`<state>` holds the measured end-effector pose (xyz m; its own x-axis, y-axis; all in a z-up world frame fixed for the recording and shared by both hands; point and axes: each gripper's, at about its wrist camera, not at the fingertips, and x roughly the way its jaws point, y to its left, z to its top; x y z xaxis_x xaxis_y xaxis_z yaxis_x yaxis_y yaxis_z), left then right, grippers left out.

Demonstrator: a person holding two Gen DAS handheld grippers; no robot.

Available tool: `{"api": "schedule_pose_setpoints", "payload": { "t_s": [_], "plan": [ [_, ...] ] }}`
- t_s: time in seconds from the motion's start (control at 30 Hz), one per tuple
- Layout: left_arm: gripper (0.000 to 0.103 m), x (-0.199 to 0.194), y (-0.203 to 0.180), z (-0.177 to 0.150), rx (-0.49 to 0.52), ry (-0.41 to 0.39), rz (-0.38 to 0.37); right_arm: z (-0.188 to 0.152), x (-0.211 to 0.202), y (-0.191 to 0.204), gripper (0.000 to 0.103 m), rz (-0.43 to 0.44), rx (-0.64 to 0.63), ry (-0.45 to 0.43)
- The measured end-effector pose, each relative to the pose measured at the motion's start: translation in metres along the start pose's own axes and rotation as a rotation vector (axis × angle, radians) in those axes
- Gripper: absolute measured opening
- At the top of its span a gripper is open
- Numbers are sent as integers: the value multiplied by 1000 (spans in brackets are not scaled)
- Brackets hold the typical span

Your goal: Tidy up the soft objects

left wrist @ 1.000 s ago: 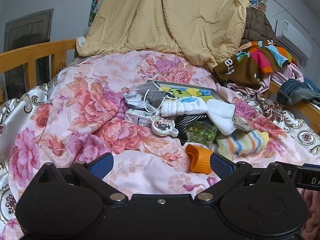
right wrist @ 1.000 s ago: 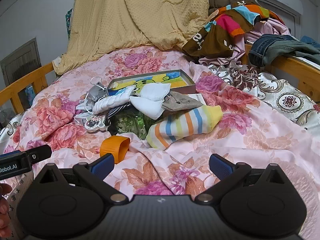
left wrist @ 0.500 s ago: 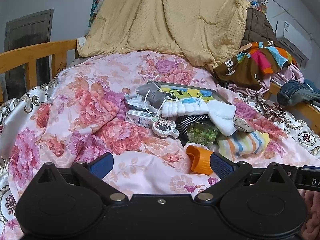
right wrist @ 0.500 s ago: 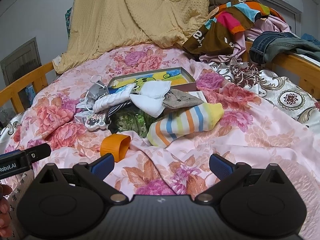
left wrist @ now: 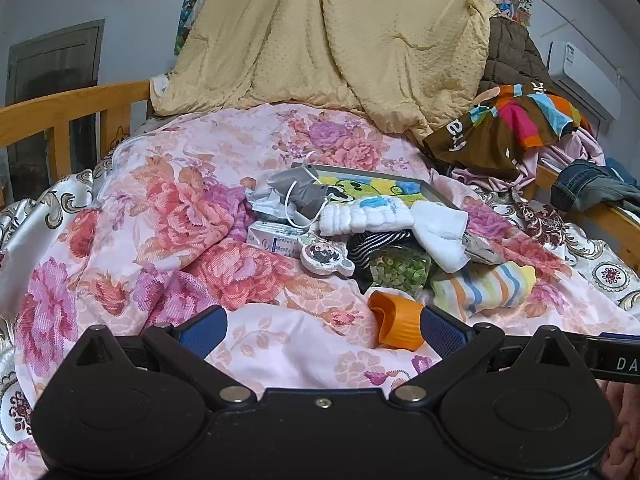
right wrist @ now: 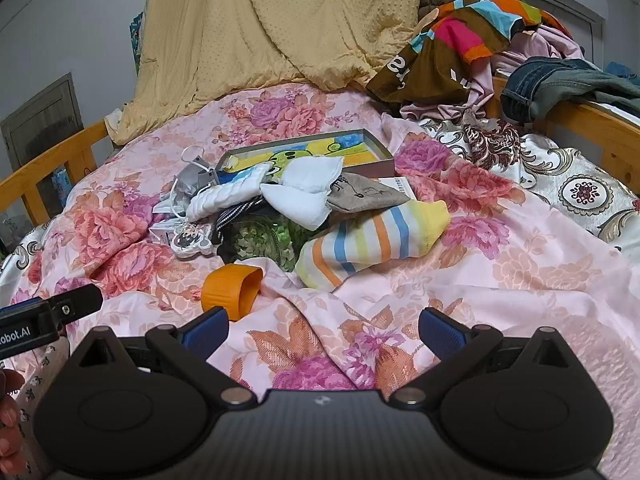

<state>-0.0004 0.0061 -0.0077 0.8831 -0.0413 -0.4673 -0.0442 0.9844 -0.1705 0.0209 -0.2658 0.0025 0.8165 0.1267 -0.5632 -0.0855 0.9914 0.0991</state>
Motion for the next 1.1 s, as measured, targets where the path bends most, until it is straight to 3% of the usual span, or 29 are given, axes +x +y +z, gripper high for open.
{"api": "schedule_pose_setpoints", "payload": {
  "t_s": [0.7,0.93,1.1],
  "plan": [
    [102,-1,0,4,-27,-8,-17,5,1,-4,103,33,45,23],
    [102,21,0,20,-2,12,-59,22,15,-18,103,80,92,87],
    [102,50,-6,28,52,49,-110,38,32,-33,103,77,138,78]
  ]
}}
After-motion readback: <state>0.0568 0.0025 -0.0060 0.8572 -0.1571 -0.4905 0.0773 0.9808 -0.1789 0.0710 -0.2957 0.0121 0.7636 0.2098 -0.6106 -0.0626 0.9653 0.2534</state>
